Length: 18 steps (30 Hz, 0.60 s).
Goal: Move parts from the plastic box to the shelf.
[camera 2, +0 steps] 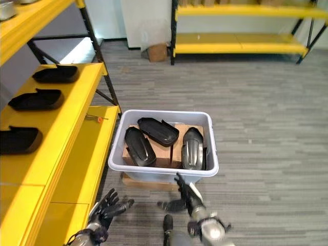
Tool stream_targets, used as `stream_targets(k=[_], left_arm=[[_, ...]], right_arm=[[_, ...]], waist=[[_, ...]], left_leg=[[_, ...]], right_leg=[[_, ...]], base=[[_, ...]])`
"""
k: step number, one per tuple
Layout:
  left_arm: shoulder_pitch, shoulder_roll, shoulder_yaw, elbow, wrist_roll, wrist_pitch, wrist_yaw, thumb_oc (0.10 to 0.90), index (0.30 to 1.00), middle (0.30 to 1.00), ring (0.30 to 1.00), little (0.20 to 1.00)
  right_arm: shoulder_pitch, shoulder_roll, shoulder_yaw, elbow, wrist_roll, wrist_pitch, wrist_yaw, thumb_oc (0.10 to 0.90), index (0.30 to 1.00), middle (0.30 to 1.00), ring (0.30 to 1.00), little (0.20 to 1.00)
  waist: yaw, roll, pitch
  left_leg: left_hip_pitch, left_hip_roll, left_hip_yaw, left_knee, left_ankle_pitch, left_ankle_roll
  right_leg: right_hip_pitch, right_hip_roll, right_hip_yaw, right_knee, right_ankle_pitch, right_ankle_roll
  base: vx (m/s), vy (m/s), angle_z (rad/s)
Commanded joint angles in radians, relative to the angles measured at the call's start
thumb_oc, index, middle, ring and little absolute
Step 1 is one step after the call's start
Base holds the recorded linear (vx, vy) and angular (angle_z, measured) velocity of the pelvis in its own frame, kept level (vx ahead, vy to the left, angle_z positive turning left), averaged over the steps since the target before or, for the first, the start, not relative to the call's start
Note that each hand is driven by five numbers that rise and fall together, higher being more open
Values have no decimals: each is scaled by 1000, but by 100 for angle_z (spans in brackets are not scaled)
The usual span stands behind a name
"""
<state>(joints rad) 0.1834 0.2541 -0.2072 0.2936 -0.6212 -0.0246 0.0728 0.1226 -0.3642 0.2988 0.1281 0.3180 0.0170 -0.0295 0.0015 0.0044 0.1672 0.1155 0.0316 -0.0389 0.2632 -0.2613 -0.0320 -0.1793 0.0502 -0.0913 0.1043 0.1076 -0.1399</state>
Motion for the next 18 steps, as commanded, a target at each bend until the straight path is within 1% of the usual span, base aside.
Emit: stream_targets(k=[1,2,3,4,5,6,7,8,9,10,11,12,13,15,18], left_arm=[[-41,21,-11,-89,-16,-88,-10,900,1000,1000,1000,1000],[-49,21,-15,-92,-24,-90,-8,900,1000,1000,1000,1000],[-57,26,-21,-92,-27,-89,-7,900,1000,1000,1000,1000],[-63,28,-25,-89,-28,-87,-6,900,1000,1000,1000,1000],[-63,28,-25,-88,-28,-88,-6,900,1000,1000,1000,1000],[-62,31,-27,-87,-26,-86,-7,900,1000,1000,1000,1000],[-51,34,-29,-91,-22,-81,-7,900,1000,1000,1000,1000],[-44,37,-26,-89,-20,-78,-5,900,1000,1000,1000,1000],[-35,40,-23,-88,-17,-78,-3,900,1000,1000,1000,1000],[-26,39,-17,-89,-16,-77,0,900,1000,1000,1000,1000],[-17,38,-12,-92,-18,-75,3,900,1000,1000,1000,1000],[-14,35,-8,-93,-19,-77,10,900,1000,1000,1000,1000],[-11,34,-6,-90,-20,-81,8,900,1000,1000,1000,1000],[-23,42,-5,-86,-19,-79,0,900,1000,1000,1000,1000],[-26,52,-7,-83,-14,-78,-12,900,1000,1000,1000,1000]], right_arm=[[-21,10,-16,-86,29,-90,-5,900,1000,1000,1000,1000],[-25,7,-16,-92,39,-95,-9,900,1000,1000,1000,1000],[-27,-1,-17,-96,45,-100,-14,900,1000,1000,1000,1000],[-28,-6,-19,-100,45,-98,-17,900,1000,1000,1000,1000],[-29,-5,-20,-100,45,-98,-17,900,1000,1000,1000,1000],[-26,-6,-21,-98,43,-96,-20,900,1000,1000,1000,1000],[-22,-4,-22,-97,42,-96,-28,900,1000,1000,1000,1000],[-20,-2,-23,-99,41,-97,-33,900,1000,1000,1000,1000],[-21,1,-24,-100,37,-100,-41,900,1000,1000,1000,1000],[-19,4,-27,-98,33,-99,-44,900,1000,1000,1000,1000],[-14,6,-29,-97,29,-100,-42,900,1000,1000,1000,1000],[-8,8,-37,-96,29,-98,-42,900,1000,1000,1000,1000],[0,10,-38,-96,28,-96,-35,900,1000,1000,1000,1000],[4,19,-42,-90,36,-94,-29,900,1000,1000,1000,1000],[12,28,-51,-96,36,-90,-20,900,1000,1000,1000,1000]], waist=[[-24,-13,-30],[-13,-34,-8],[-3,-52,18],[4,-67,35],[5,-66,37],[14,-77,42],[34,-81,49],[40,-83,47],[47,-83,42],[57,-77,37],[64,-65,38],[59,-65,42],[57,-59,40],[46,-61,30],[46,-65,5]], left_leg=[[-75,11,-22,120,335,-37],[-133,-12,-18,238,359,-51],[-180,-27,-8,325,360,-54],[-202,-28,16,377,344,-46],[-203,-26,16,382,341,-45],[-239,-23,36,358,333,-37],[-297,8,85,273,292,-21],[-300,29,93,211,286,-17],[-320,62,81,117,303,-18],[-317,92,56,18,318,-21],[-292,120,30,-73,351,-28],[-279,135,36,-67,373,-39],[-262,119,18,-71,353,-38],[-231,103,39,-98,331,-40],[-204,71,54,-112,296,-28]], right_leg=[[33,-76,54,9,7,156],[57,-91,63,6,10,147],[73,-100,66,6,17,139],[93,-105,65,3,18,132],[95,-103,65,4,18,132],[109,-108,69,-2,13,130],[146,-105,80,-13,0,139],[158,-102,89,-16,-10,144],[166,-100,100,-16,-20,150],[176,-96,111,-14,-36,155],[191,-93,121,-4,-55,160],[205,-105,117,2,-63,160],[202,-108,119,13,-73,163],[205,-123,113,19,-62,177],[220,-157,113,6,-55,200]], base=[[79,-127,-4],[81,-177,-1],[47,-157,9],[37,-99,10],[80,-75,8],[164,1,0],[241,32,1],[282,122,-2],[243,159,-11],[257,199,-31],[211,178,-47],[157,171,-57],[120,146,-59],[131,154,-30],[138,188,4]])
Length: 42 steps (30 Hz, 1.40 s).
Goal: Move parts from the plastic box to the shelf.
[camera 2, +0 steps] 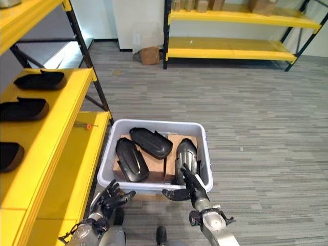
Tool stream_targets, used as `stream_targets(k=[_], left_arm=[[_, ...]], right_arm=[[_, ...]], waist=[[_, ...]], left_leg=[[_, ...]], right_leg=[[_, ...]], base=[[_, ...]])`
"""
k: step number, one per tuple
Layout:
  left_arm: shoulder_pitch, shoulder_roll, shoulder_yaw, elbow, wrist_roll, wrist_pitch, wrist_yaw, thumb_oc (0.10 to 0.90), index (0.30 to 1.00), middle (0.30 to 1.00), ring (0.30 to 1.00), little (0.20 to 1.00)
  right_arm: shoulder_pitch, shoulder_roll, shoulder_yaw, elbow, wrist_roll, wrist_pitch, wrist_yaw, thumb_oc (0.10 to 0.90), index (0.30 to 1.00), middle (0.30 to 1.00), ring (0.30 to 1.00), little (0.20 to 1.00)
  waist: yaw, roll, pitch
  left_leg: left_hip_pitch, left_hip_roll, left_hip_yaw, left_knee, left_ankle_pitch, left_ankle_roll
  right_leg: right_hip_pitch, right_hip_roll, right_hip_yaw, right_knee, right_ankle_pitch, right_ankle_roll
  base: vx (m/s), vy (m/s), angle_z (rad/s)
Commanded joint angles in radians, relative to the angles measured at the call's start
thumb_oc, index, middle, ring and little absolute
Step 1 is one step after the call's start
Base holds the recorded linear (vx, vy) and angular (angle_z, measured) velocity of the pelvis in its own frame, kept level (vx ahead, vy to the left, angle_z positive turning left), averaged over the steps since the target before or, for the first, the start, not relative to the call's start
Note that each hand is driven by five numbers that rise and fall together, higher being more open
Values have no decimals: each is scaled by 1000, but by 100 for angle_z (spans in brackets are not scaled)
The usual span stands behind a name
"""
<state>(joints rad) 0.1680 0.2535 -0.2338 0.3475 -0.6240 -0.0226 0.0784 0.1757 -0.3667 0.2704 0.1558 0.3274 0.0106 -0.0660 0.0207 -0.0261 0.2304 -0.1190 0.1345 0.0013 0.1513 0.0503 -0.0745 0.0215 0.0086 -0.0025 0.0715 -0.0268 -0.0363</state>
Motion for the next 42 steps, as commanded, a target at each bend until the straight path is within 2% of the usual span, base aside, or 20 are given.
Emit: stream_targets(k=[1,12,20,22,24,25,26,27,28,29,30,31,32,33,35,36,37,38,41,42], left_arm=[[-3,59,21,-140,-9,-79,-24,900,1000,1000,1000,1000],[5,71,34,-143,2,-82,-20,900,1000,1000,1000,1000],[9,78,34,-163,-8,-86,-20,900,1000,1000,1000,1000],[9,78,34,-163,-8,-86,-20,900,1000,1000,1000,1000],[5,81,34,-164,-7,-91,-21,900,1000,1000,1000,1000],[5,81,34,-164,-7,-91,-21,900,1000,1000,1000,1000],[-11,93,36,-167,0,-94,-20,900,1000,1000,1000,1000],[-11,93,37,-167,0,-94,-20,900,1000,1000,1000,1000],[-13,97,43,-165,-2,-94,-20,900,1000,1000,1000,1000],[-14,100,43,-167,-6,-96,-18,900,1000,1000,1000,1000],[-11,104,52,-168,-17,-102,-8,900,1000,1000,1000,1000],[-11,103,52,-168,-17,-102,-8,900,1000,1000,1000,1000],[-8,99,57,-164,-20,-102,-4,900,1000,1000,1000,1000],[0,99,61,-162,-17,-102,-12,900,1000,1000,1000,1000],[8,93,63,-161,-15,-103,-17,900,1000,1000,1000,1000],[25,84,70,-164,-22,-100,-24,900,1000,1000,1000,1000],[25,84,70,-164,-22,-100,-24,900,1000,1000,1000,1000],[34,75,73,-172,-29,-99,-32,900,1000,1000,1000,1000],[32,69,68,-176,-28,-97,-41,900,1000,1000,1000,1000],[32,69,68,-176,-28,-97,-41,900,1000,1000,1000,1000]], right_arm=[[-31,35,-25,-130,27,-82,20,900,1000,1000,1000,1000],[-18,50,-10,-132,21,-81,34,900,1000,1000,1000,1000],[-70,51,31,-167,24,-95,37,900,1000,1000,1000,1000],[-71,51,31,-167,24,-95,37,900,1000,1000,1000,1000],[-88,57,46,-174,20,-100,39,900,1000,1000,1000,1000],[-88,57,46,-174,20,-100,39,900,1000,1000,1000,1000],[-107,59,65,-187,19,-98,43,900,1000,1000,1000,1000],[-107,59,65,-186,19,-98,43,900,1000,1000,1000,1000],[-114,58,69,-188,15,-99,42,900,1000,1000,1000,1000],[-116,56,67,-185,13,-101,38,900,1000,1000,1000,1000],[-123,53,66,-189,-4,-98,30,900,1000,1000,1000,1000],[-123,53,66,-189,-4,-98,30,900,1000,1000,1000,1000],[-120,47,63,-198,-9,-98,34,900,1000,1000,1000,1000],[-110,44,56,-209,-8,-98,40,900,1000,1000,1000,1000],[-116,31,54,-201,-17,-102,41,900,1000,1000,1000,1000],[-116,18,46,-217,-19,-104,41,900,1000,1000,1000,1000],[-116,18,46,-217,-19,-104,41,900,1000,1000,1000,1000],[-118,2,35,-238,-18,-114,42,900,1000,1000,1000,1000],[-135,-20,11,-264,-43,-136,22,900,1000,1000,1000,1000],[-135,-20,11,-264,-43,-136,22,900,1000,1000,1000,1000]], waist=[[28,-35,-69],[23,-46,-99],[32,-44,-88],[32,-44,-89],[31,-42,-72],[32,-42,-73],[31,-28,-50],[30,-28,-49],[38,-19,-48],[38,-14,-44],[31,-17,-28],[31,-17,-28],[21,-30,-23],[20,-52,-30],[23,-57,-37],[24,-58,-49],[24,-58,-49],[24,-51,-58],[22,-31,-56],[22,-31,-56]], left_leg=[[41,-41,29,-2,-29,18],[76,-69,56,-64,-43,34],[78,-83,63,-85,-48,52],[78,-84,63,-85,-48,52],[71,-91,66,-98,-45,64],[70,-91,67,-98,-44,64],[59,-81,54,-95,-43,63],[60,-80,53,-94,-45,62],[56,-59,55,-95,-47,53],[55,-43,48,-90,-54,45],[66,-13,36,-78,-69,25],[66,-13,36,-78,-69,25],[74,-7,32,-75,-72,16],[87,2,29,-84,-68,7],[97,14,30,-100,-56,-4],[110,36,28,-126,-35,-17],[110,36,28,-126,-35,-17],[113,66,23,-149,-10,-38],[111,103,16,-182,28,-66],[111,103,16,-182,28,-66]], right_leg=[[22,-132,24,33,82,106],[22,-177,20,-22,149,146],[-3,-200,30,-33,187,173],[-3,-200,30,-33,187,173],[-55,-206,41,27,237,195],[-57,-206,42,28,237,195],[-91,-225,54,55,258,200],[-90,-225,52,55,257,200],[-110,-273,36,21,267,194],[-116,-298,16,1,270,187],[-139,-348,-3,-40,308,192],[-139,-348,-4,-40,308,192],[-135,-346,15,-55,313,202],[-127,-322,16,-73,279,206],[-119,-313,-5,-77,278,211],[-97,-293,-35,-88,263,211],[-97,-293,-35,-88,263,211],[-79,-270,-57,-93,228,203],[-66,-238,-93,-87,187,188],[-66,-238,-93,-87,187,188]], base=[[99,157,2],[49,76,-3],[11,44,-3],[-16,41,-2],[-51,52,-5],[-69,-22,-8],[-42,-36,-8],[-37,-113,-4],[19,-131,1],[56,-289,-5],[52,-212,-11],[64,-248,-23],[93,-198,-6],[94,-198,7],[113,-195,25],[116,-204,34],[144,-252,42],[71,-126,31],[52,-175,3],[29,-189,-11]])
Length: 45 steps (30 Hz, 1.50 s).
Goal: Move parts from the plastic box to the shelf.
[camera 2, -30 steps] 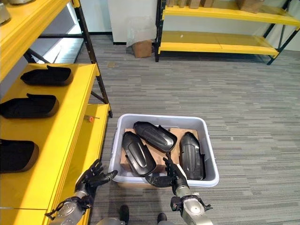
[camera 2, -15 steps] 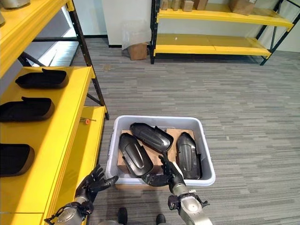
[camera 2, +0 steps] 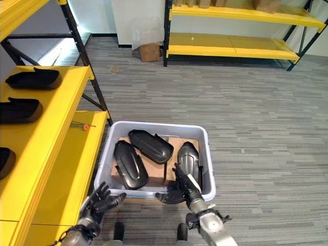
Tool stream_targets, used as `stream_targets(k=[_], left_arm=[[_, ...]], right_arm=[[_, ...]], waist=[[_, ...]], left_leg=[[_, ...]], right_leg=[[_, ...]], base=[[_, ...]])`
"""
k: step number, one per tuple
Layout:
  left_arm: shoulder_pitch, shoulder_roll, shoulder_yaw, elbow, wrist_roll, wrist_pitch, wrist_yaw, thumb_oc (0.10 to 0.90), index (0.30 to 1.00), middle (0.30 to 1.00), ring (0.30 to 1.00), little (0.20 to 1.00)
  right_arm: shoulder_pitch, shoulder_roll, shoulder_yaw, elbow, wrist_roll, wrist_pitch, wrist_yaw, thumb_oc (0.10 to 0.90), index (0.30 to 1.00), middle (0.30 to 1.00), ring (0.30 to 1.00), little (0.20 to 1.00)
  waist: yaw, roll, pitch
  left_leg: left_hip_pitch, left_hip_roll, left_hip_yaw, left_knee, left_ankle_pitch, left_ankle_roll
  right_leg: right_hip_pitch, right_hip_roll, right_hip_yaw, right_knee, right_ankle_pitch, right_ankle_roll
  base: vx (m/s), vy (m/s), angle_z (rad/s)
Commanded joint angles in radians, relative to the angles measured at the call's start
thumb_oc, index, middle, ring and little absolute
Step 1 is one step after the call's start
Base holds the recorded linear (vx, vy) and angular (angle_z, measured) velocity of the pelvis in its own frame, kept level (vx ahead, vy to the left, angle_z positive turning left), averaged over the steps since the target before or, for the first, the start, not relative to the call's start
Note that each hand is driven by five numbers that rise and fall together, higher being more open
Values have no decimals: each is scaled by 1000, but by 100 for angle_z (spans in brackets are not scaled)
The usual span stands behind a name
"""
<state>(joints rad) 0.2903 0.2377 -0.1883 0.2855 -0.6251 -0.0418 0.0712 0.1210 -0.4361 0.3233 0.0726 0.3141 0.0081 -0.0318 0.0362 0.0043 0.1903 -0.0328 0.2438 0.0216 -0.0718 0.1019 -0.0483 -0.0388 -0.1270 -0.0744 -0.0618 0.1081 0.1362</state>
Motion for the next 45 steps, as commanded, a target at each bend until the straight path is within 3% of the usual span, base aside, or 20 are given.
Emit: stream_targets(k=[1,10,20,25,27,35,40,45], left_arm=[[-92,84,18,-121,-26,-78,-38,900,1000,1000,1000,1000],[-101,86,12,-136,-30,-78,-39,900,1000,1000,1000,1000],[-129,122,-22,-176,-39,-97,-51,900,1000,1000,1000,1000],[-151,137,-28,-178,-44,-114,-58,900,1000,1000,1000,1000],[-158,149,-32,-187,-43,-122,-67,900,1000,1000,1000,1000],[-152,169,-28,-200,-36,-129,-72,900,1000,1000,1000,1000],[-149,170,-17,-203,-32,-133,-70,900,1000,1000,1000,1000],[-143,184,-3,-209,-29,-138,-63,900,1000,1000,1000,1000]], right_arm=[[-93,36,-56,-209,-55,-144,-26,900,1000,1000,1000,1000],[-248,-33,-124,-359,-185,-190,-110,900,1000,1000,1000,1000],[-490,-116,-133,-271,-385,-165,-215,900,1000,1000,1000,1000],[-611,-234,-93,-162,-567,-124,-223,900,1000,1000,1000,1000],[-665,-344,-71,-98,-704,-100,-223,900,1000,1000,1000,1000],[-715,-531,17,36,-875,-77,-172,900,1000,1000,1000,1000],[-725,-597,60,73,-926,-76,-147,900,1000,1000,1000,1000],[-756,-681,130,104,-1060,-64,-130,900,1000,1000,1000,1000]], waist=[[3,-50,-12],[0,-8,28],[19,12,93],[40,24,143],[57,33,178],[78,35,248],[81,29,274],[91,22,299]], left_leg=[[24,10,-3,25,-6,-102],[-14,41,1,-2,39,-120],[-75,31,1,-3,51,-121],[-111,18,-6,4,60,-121],[-137,11,-21,3,73,-125],[-187,6,-45,-7,97,-133],[-208,6,-54,-13,108,-136],[-228,5,-64,-15,112,-139]], right_leg=[[-6,-89,-33,53,39,10],[-80,-63,-40,104,17,-2],[-164,-81,-27,130,30,4],[-200,-97,-25,149,33,7],[-215,-107,-36,158,33,8],[-248,-113,-61,166,38,7],[-259,-111,-70,163,42,6],[-273,-112,-78,169,41,4]], base=[[2,-128,-5],[-24,-64,5],[-77,13,2],[-75,18,5],[-87,-4,11],[-52,-17,10],[-26,-29,12],[-17,-21,6]])
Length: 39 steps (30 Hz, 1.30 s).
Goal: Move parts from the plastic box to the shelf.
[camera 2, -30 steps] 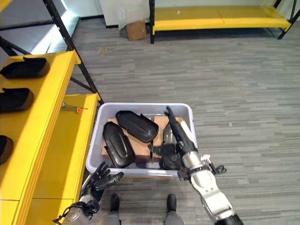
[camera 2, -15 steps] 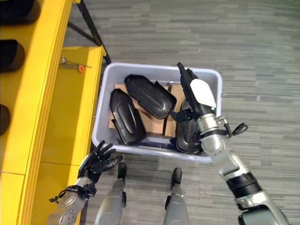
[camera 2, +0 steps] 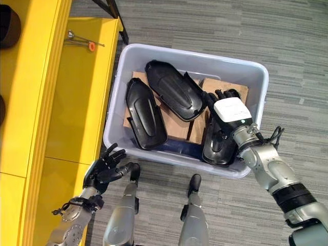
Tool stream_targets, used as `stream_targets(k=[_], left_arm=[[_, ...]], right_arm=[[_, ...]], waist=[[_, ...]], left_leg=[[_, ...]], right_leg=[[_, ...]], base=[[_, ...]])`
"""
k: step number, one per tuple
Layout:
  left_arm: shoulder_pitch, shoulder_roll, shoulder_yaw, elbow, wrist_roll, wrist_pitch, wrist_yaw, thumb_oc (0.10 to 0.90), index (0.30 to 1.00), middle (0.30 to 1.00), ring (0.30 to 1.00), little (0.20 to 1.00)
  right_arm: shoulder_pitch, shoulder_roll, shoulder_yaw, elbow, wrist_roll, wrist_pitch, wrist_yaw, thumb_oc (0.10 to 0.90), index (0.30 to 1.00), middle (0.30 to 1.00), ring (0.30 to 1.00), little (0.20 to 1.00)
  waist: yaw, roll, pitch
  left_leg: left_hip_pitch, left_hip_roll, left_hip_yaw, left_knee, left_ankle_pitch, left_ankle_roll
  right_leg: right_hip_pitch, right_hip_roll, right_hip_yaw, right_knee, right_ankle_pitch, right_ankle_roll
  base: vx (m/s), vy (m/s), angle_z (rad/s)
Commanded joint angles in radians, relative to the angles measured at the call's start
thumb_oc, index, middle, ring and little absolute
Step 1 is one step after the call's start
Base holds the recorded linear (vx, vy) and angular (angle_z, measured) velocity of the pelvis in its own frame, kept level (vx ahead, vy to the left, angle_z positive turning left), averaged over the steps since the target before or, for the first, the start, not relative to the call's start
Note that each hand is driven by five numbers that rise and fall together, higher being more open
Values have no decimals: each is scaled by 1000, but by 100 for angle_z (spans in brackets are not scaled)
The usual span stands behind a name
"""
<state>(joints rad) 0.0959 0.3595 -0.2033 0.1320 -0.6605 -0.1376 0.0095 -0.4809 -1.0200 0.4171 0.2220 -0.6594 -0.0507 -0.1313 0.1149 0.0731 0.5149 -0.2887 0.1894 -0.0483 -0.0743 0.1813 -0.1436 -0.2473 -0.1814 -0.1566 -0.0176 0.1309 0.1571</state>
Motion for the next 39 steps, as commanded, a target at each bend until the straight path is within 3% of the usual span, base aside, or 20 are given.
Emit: stream_targets(k=[1,16,21,29,39], left_arm=[[52,63,15,-55,9,-42,0,900,1000,1000,1000,1000],[45,67,72,-103,-16,-76,32,900,1000,1000,1000,1000],[46,94,160,-244,-103,-126,2,900,1000,1000,1000,1000],[51,97,218,-323,-253,-144,-56,900,1000,1000,1000,1000],[71,94,281,-248,-281,-151,-42,900,1000,1000,1000,1000]], right_arm=[[-158,-101,40,-44,-96,-4,-31,900,1000,1000,1000,1000],[-224,-73,68,-19,-196,50,-91,900,1000,1000,1000,1000],[-190,-69,13,-71,-193,49,-100,900,1000,1000,1000,1000],[-179,-61,7,-67,-178,37,-89,900,1000,1000,1000,1000],[-163,-60,26,-6,-155,30,-72,900,1000,1000,1000,1000]], waist=[[13,-48,-22],[42,-47,5],[63,-39,5],[77,-37,5],[98,-23,5]], left_leg=[[24,58,4,-13,33,-44],[-19,53,-13,-13,39,-46],[-32,48,-26,-13,39,-49],[-42,44,-30,-13,36,-49],[-73,39,-43,-13,40,-48]], right_leg=[[-66,-57,2,125,19,-17],[-91,-58,-23,132,14,-25],[-89,-60,-40,130,10,-25],[-99,-63,-41,130,11,-22],[-119,-70,-53,136,9,-20]], base=[[0,0,0],[-1,-5,2],[5,-23,8],[2,0,3],[10,-5,3]])
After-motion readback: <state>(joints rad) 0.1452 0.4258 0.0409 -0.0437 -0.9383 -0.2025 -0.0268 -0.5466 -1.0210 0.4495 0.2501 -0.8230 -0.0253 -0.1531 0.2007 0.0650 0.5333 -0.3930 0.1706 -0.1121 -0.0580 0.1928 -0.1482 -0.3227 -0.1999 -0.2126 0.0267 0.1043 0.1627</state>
